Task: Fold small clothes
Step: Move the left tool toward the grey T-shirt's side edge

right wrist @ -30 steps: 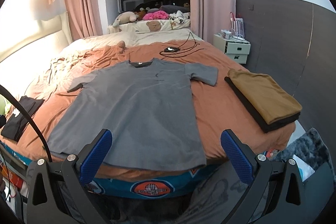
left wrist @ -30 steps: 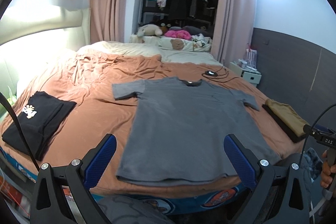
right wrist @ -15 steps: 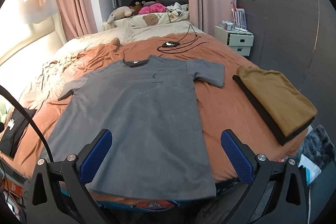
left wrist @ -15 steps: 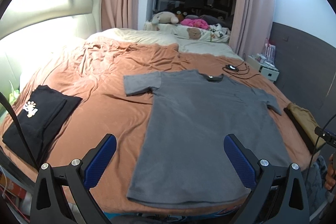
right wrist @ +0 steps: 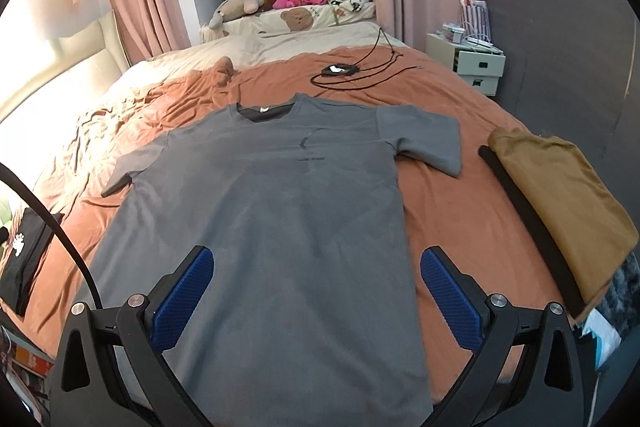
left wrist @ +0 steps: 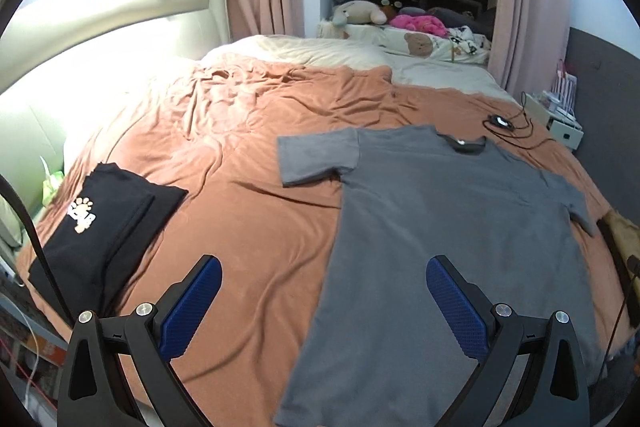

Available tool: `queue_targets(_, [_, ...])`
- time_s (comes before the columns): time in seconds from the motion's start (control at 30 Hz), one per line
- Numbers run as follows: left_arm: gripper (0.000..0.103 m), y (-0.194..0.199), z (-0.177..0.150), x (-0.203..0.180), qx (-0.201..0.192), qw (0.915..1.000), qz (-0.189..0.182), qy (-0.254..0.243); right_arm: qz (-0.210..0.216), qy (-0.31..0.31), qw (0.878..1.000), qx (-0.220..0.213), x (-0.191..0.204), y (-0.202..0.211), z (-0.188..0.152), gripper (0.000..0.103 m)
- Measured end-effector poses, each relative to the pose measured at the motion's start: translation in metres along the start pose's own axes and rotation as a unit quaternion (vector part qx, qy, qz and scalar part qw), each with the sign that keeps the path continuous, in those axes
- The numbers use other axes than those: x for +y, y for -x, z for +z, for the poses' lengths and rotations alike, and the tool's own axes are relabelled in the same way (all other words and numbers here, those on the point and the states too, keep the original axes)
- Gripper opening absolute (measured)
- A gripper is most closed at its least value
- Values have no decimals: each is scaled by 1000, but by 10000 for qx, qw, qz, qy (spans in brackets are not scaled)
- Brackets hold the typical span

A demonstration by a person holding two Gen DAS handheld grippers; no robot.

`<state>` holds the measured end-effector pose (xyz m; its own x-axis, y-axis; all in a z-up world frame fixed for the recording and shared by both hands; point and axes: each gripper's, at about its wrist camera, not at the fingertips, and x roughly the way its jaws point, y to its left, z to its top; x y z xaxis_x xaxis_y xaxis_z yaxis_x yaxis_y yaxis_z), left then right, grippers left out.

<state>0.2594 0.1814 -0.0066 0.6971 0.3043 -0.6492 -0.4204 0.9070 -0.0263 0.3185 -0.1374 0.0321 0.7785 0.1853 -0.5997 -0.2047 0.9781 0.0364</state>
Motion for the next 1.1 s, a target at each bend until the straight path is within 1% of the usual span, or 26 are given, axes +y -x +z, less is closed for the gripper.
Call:
queue_targets(0.1, [103, -10, 11, 5, -24, 10000, 19, 51, -55, 64, 10000, -30, 4, -13, 12, 103])
queue_targets(0.2, [103, -20, 22, 8, -13, 9999, 60, 122, 7, 71, 9999, -81, 11, -26, 21, 103])
queue_targets(0.27, [103, -23, 29, 8, -121, 9999, 29, 107, 30, 134, 9998, -171, 17, -34, 27, 103])
queue_targets(0.3, [103, -25, 32, 8, -168, 9997, 146, 42, 26, 194, 9996, -217, 20, -38, 30, 103])
queue_targets(0.37, [103, -33, 39, 7, -126, 9994, 310, 17, 21, 344, 9989, -322, 27, -45, 34, 103])
queue_targets(0.4, [103, -37, 41, 8, -77, 9995, 316, 34, 27, 382, 9987, -341, 29, -51, 36, 103])
queue_targets(0.5, [103, -54, 49, 14, 28, 9998, 132, 118, 177, 450, 9983, -311, 35, -67, 40, 103])
queue_targets(0.57, [103, -67, 54, 19, 12, 9998, -5, 190, 343, 542, 9975, -289, 39, -78, 43, 103])
queue_targets(0.7, [103, -86, 64, 22, 14, 9995, -253, 188, 525, 609, 9965, -218, 38, -102, 51, 103])
queue_targets(0.83, [103, -114, 77, 23, 60, 9993, -349, 147, 819, 448, 9956, -82, 32, -127, 61, 103])
queue_targets(0.9, [103, -130, 84, 28, 109, 9988, -431, 189, 947, 398, 9947, -73, 30, -141, 66, 103])
queue_targets(0.97, [103, -148, 91, 35, 159, 9986, -437, 254, 1019, 416, 9939, -64, 31, -152, 70, 103])
queue_targets(1.03, [99, -165, 97, 43, 263, 9985, -358, 324, 1029, 447, 9937, -4, 37, -166, 76, 103])
queue_targets(1.07, [92, -176, 100, 49, 348, 9981, -350, 373, 1061, 450, 9933, 22, 40, -172, 79, 103])
queue_targets(1.1, [88, -185, 103, 53, 414, 9976, -378, 407, 1141, 459, 9924, 44, 42, -181, 83, 103])
